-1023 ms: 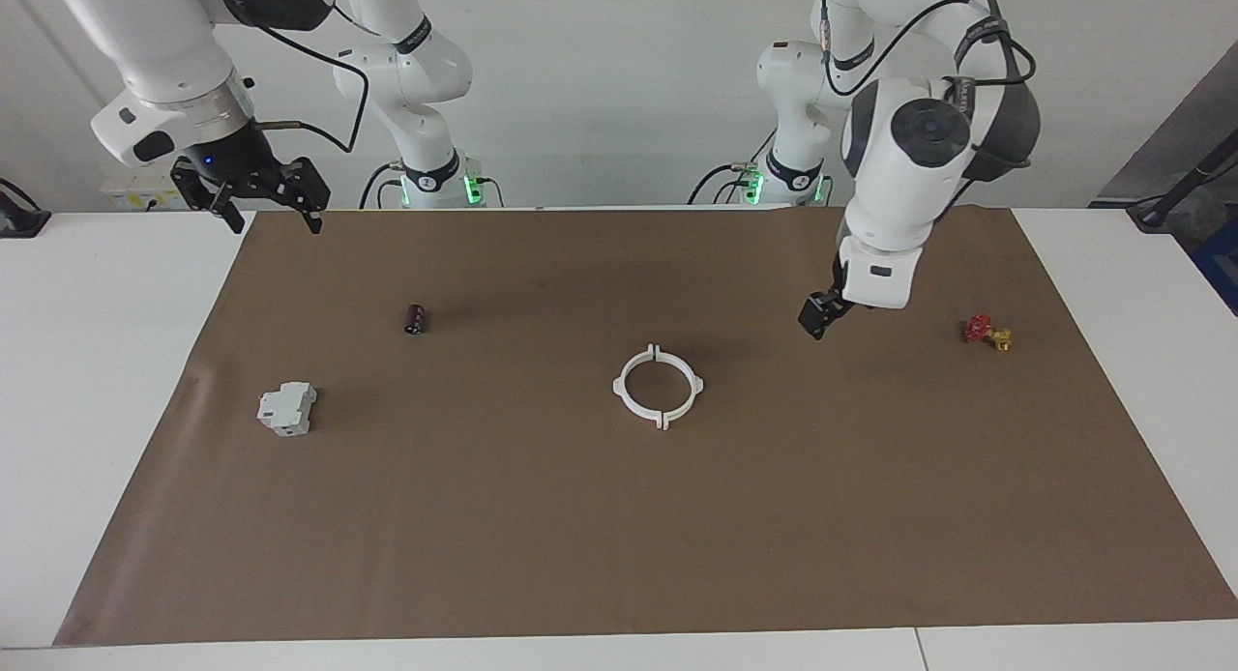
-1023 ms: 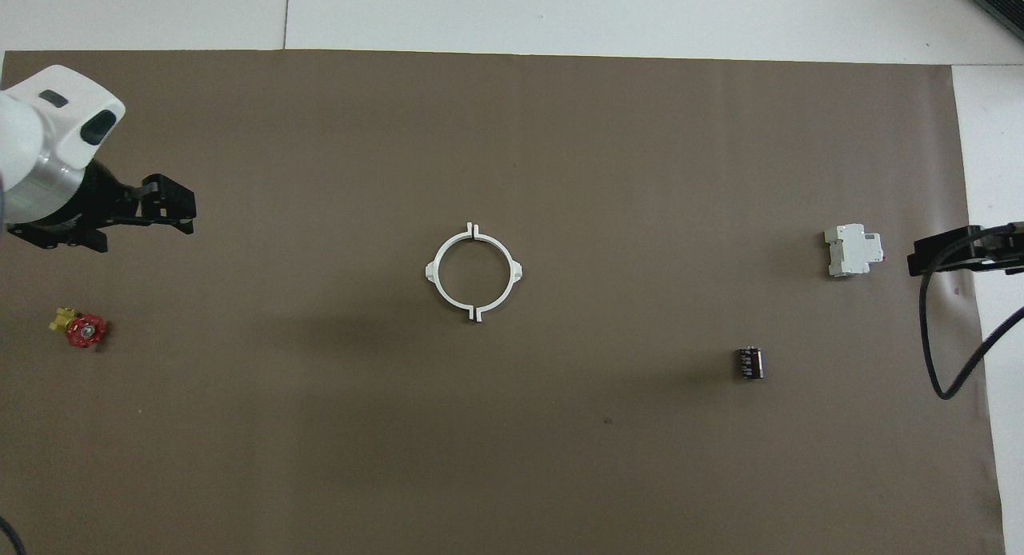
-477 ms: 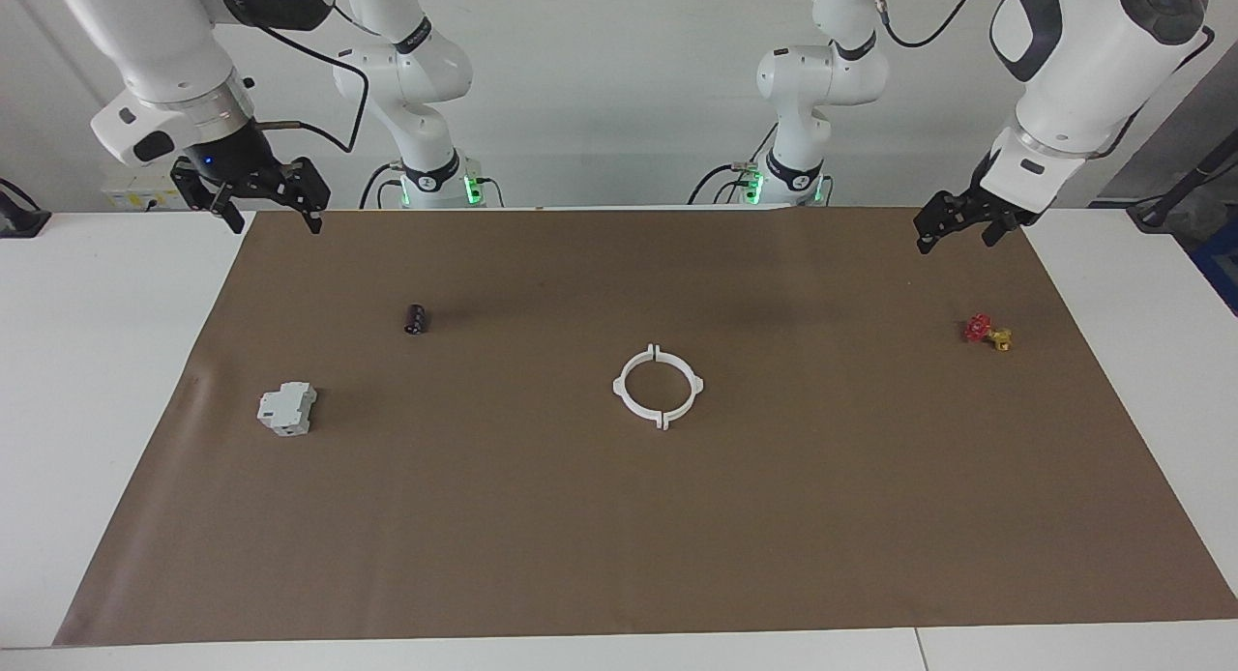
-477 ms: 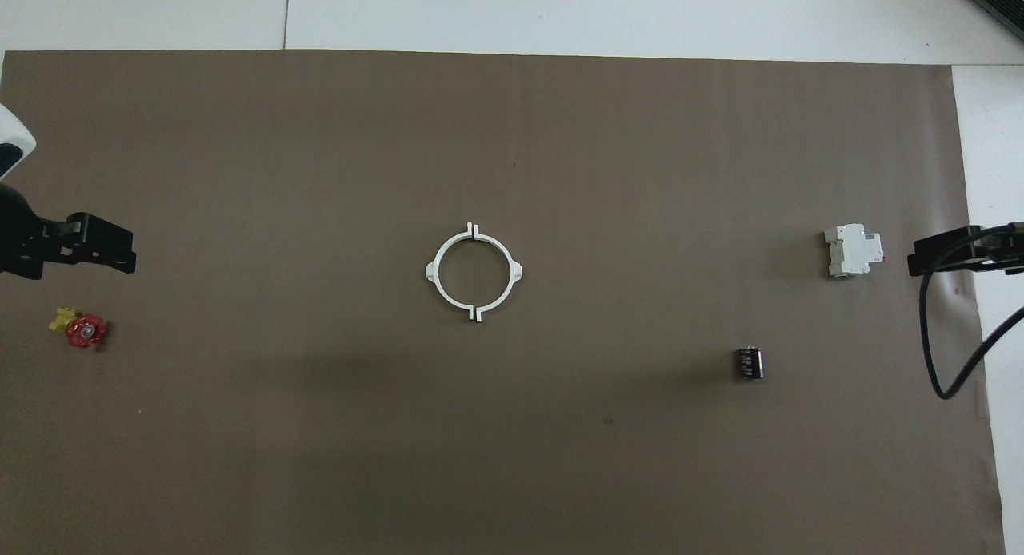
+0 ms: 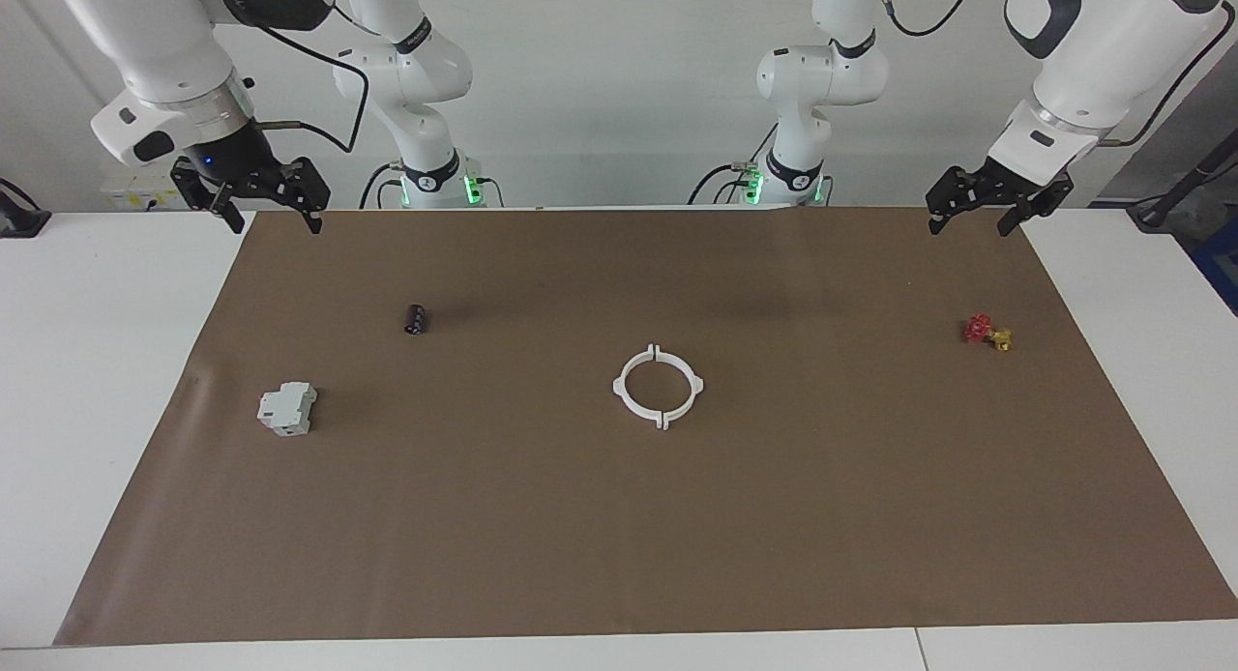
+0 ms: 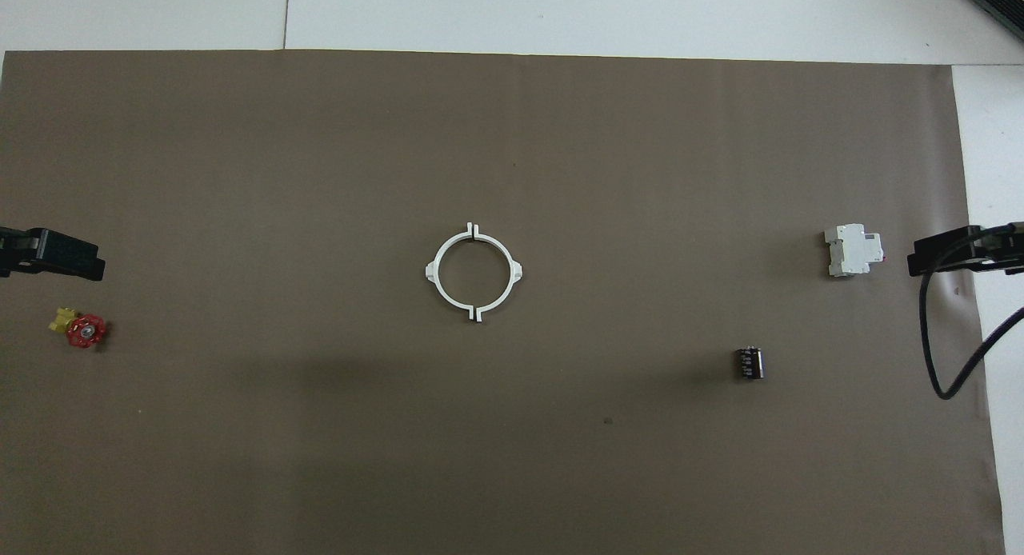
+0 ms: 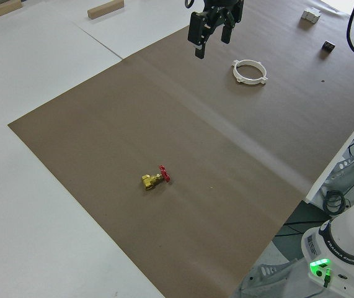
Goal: Assemble drain pipe with both arms
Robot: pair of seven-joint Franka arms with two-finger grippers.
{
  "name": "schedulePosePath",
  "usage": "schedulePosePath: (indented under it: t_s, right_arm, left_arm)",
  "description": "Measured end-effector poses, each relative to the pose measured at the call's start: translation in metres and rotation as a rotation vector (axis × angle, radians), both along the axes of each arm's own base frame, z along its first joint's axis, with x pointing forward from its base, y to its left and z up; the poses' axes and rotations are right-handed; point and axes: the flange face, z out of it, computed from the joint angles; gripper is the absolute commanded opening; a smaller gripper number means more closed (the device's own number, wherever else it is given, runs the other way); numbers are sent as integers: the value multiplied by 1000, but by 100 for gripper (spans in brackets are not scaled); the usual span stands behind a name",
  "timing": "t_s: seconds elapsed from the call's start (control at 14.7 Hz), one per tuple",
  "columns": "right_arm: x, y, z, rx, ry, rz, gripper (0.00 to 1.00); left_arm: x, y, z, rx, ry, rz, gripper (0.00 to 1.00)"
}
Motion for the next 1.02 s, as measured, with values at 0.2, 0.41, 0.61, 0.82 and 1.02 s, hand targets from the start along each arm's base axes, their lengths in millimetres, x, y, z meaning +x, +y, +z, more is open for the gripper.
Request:
schedulePosePath:
  t_s: [0.2, 0.41, 0.61, 0.82, 1.02]
  right_arm:
    - [0, 0, 0, 0, 0, 0, 100]
    - [0, 0, 0, 0, 0, 0, 100]
    - [0, 0, 0, 0, 0, 0, 100]
    - [0, 0, 0, 0, 0, 0, 100]
    - [0, 0, 0, 0, 0, 0, 100]
  left_arm:
    - [6, -10, -16, -2, -26, 10, 100]
    - [8, -19, -19, -5, -41, 7, 100]
    - [8, -27, -19, -7, -42, -7, 100]
    - [9, -32, -19, -8, -49, -16, 100]
    - [9, -34, -18, -8, -53, -18, 100]
